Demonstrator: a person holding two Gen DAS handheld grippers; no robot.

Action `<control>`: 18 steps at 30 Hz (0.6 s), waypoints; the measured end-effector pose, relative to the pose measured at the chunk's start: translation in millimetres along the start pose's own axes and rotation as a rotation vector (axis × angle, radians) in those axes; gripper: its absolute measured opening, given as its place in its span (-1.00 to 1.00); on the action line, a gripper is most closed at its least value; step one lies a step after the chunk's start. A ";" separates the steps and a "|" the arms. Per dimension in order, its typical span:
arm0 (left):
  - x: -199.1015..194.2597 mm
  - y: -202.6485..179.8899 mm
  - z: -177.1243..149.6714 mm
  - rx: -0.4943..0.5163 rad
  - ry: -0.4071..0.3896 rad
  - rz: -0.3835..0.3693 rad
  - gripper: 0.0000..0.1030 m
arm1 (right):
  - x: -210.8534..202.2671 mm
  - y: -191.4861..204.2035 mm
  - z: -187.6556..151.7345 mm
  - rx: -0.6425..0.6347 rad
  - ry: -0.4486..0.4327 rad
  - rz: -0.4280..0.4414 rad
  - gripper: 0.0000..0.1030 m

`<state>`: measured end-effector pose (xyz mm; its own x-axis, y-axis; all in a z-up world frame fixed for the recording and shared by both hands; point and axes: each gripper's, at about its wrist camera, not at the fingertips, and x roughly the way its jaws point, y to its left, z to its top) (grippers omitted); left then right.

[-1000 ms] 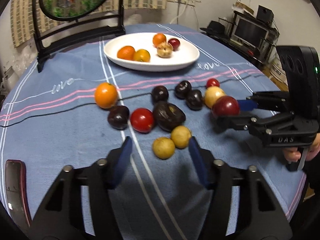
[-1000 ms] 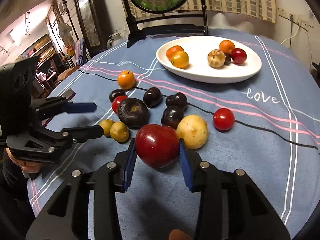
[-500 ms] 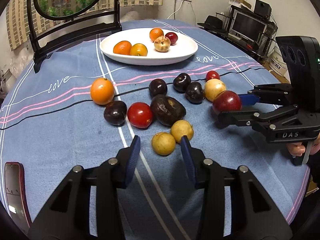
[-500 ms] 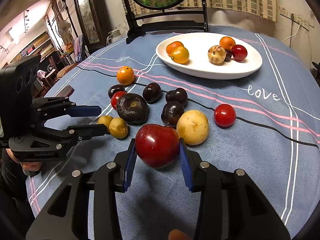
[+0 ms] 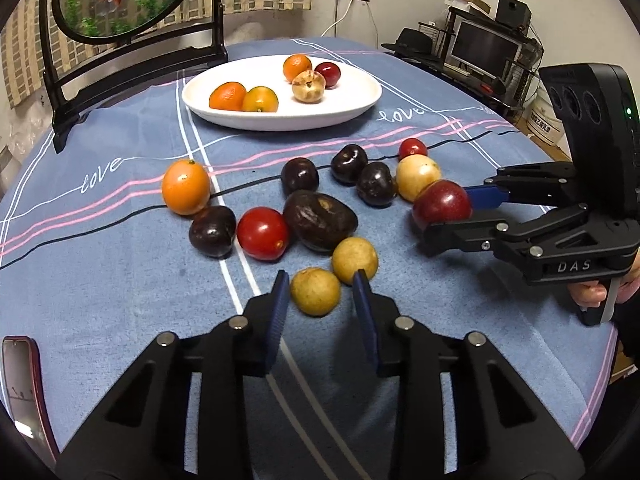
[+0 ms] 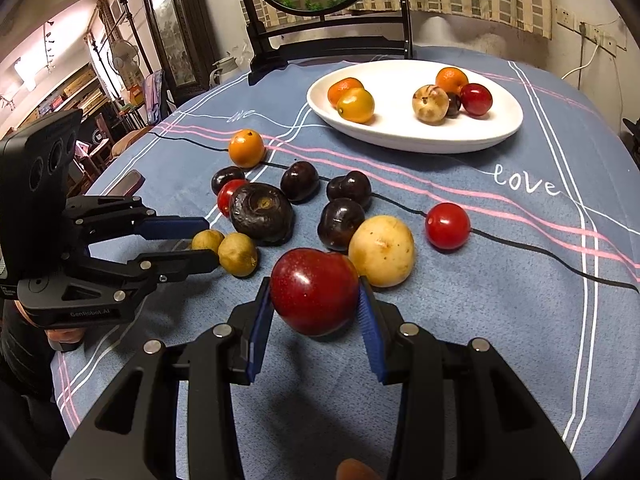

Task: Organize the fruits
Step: 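Grasp a small yellow potato with the left tool while the right tool grasps a red apple, then carry the yellow potato and red apple to the white plate and release them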

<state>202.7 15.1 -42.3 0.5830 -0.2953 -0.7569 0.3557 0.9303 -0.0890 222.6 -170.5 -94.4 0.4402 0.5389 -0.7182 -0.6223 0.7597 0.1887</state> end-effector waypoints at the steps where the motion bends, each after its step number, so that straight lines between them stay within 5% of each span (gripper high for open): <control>1: 0.0 0.7 -0.2 -0.004 0.002 -0.003 -0.41 | -0.5 0.4 0.1 0.000 -0.002 -0.001 -0.20; 8: 7.6 7.2 -1.7 -0.030 0.057 -0.020 -0.47 | -4.2 -0.4 0.8 0.004 -0.013 0.000 -0.20; 18: -4.8 10.0 1.3 -0.056 0.011 -0.018 -0.48 | -9.5 -5.8 5.8 0.035 -0.025 0.050 -0.20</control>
<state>204.4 25.6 -38.7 0.5685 -0.3095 -0.7623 0.3241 0.9359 -0.1382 225.8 -177.9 -84.8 0.4251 0.5853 -0.6904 -0.6209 0.7436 0.2481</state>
